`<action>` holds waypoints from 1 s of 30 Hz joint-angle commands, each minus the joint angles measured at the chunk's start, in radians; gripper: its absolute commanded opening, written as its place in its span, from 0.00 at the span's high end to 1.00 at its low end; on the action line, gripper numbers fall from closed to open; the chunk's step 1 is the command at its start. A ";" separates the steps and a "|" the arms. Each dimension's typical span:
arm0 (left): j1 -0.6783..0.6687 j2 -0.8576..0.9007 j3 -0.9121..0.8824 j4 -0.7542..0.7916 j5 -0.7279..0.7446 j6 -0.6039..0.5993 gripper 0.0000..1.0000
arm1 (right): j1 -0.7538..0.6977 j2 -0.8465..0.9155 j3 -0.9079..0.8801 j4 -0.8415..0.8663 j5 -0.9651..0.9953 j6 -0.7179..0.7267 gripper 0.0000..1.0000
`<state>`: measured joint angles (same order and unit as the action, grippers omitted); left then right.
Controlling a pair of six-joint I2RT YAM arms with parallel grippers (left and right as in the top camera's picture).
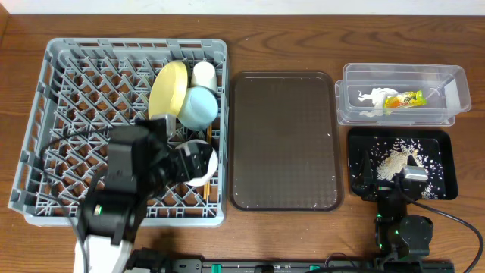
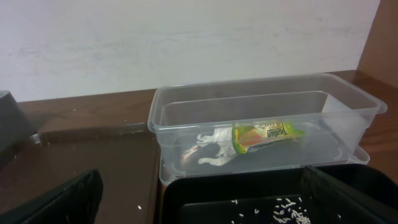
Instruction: Sort waste into correct bins and load items into the dishwasher rack
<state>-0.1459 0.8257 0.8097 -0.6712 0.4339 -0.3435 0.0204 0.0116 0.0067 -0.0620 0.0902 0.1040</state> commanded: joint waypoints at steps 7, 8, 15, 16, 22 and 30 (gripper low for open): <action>-0.002 -0.324 -0.187 0.000 -0.021 -0.002 0.09 | -0.007 -0.007 -0.002 -0.003 0.007 -0.012 0.01; -0.002 -0.359 -0.211 0.001 -0.021 -0.002 0.09 | -0.007 -0.007 -0.002 -0.003 0.007 -0.012 0.01; -0.002 -0.624 -0.382 0.093 -0.021 -0.002 0.09 | -0.007 -0.007 -0.002 -0.003 0.007 -0.012 0.01; -0.002 -0.649 -0.400 0.124 -0.021 -0.002 0.09 | -0.007 -0.007 -0.002 -0.003 0.007 -0.012 0.01; -0.002 -0.754 -0.508 0.425 -0.096 0.000 0.09 | -0.007 -0.007 -0.002 -0.003 0.007 -0.012 0.01; -0.001 -0.809 -0.645 0.804 -0.232 0.063 0.09 | -0.007 -0.007 -0.002 -0.003 0.007 -0.012 0.01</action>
<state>-0.1459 0.0380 0.1967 0.0834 0.2790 -0.3138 0.0208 0.0116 0.0067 -0.0620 0.0898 0.1017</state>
